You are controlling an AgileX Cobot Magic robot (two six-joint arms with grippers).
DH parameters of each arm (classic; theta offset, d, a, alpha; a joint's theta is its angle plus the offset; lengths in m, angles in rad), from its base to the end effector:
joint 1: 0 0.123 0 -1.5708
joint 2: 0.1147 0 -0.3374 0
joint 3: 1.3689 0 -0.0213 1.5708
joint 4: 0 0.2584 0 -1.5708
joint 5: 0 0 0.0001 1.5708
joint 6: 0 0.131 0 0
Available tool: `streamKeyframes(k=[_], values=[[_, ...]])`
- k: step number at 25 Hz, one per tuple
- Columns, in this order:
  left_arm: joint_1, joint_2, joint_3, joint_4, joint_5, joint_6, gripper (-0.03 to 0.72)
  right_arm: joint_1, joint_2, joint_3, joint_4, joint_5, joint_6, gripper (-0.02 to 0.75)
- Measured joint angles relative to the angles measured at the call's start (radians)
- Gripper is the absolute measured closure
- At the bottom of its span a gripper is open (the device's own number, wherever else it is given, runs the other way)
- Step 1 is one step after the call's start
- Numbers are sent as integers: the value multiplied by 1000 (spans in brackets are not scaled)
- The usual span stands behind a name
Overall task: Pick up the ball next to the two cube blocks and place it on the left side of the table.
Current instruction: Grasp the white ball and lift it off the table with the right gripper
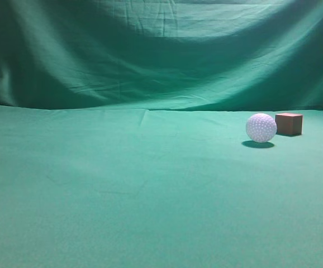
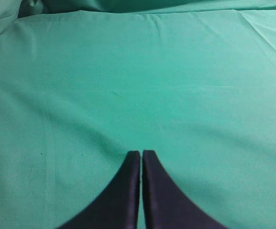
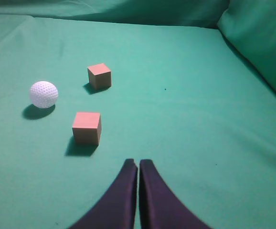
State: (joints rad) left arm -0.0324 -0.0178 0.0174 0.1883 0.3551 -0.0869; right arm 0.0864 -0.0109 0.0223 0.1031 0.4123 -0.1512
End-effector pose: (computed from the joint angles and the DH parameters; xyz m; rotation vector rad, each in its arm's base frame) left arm 0.0462 0.0070 0.1655 0.0663 1.8319 0.1001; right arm 0.0434 0.0092 0.1557 -0.1641 1.8984 0.0594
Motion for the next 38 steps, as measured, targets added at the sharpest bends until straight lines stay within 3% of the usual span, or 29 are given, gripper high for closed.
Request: streamKeyframes(k=[25, 38], values=[[0, 0, 0, 0, 0, 0, 688, 0, 0, 0, -27, -15, -51, 738], [0, 0, 0, 0, 0, 0, 688, 0, 0, 5, -22, -422, 55, 738]])
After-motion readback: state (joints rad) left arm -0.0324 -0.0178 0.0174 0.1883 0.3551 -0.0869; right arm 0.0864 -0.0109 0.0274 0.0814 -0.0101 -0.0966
